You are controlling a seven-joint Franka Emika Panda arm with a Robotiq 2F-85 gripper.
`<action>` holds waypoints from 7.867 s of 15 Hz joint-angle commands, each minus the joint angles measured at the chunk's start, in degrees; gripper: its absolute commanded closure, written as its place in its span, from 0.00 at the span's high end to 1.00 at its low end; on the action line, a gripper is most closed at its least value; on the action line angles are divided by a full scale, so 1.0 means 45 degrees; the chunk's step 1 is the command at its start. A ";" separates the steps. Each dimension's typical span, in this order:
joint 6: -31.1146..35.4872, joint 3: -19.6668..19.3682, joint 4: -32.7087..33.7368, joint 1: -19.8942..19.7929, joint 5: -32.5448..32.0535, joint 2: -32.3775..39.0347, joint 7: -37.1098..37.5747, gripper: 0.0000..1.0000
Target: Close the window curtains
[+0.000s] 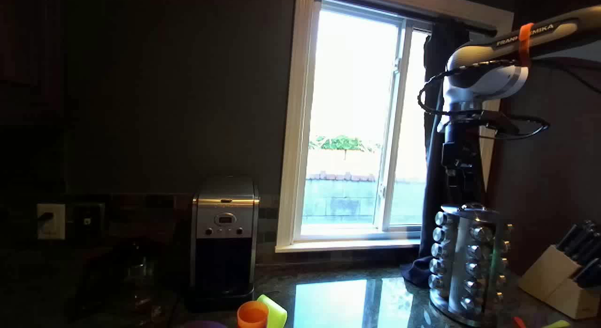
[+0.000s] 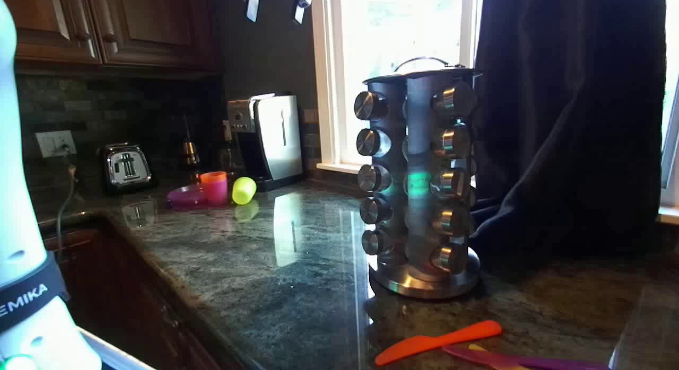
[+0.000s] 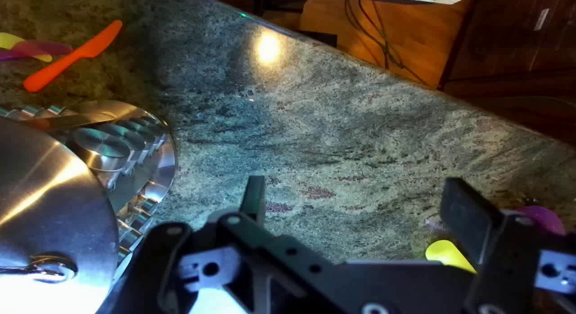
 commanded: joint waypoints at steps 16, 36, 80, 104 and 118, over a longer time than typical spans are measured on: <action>0.0350 0.0352 0.0081 -0.0338 -0.0167 0.0185 0.0440 1.00; 0.9977 0.3282 0.1553 -0.2431 -0.5130 0.1802 1.1741 1.00; 0.7019 0.1806 1.6210 -0.2397 -2.4622 1.2399 2.6474 1.00; 0.5955 0.1392 1.8349 -0.3164 -2.4453 1.4767 2.6047 0.72; 0.7547 0.2377 1.7650 -0.3309 -2.3348 1.3930 2.5194 0.01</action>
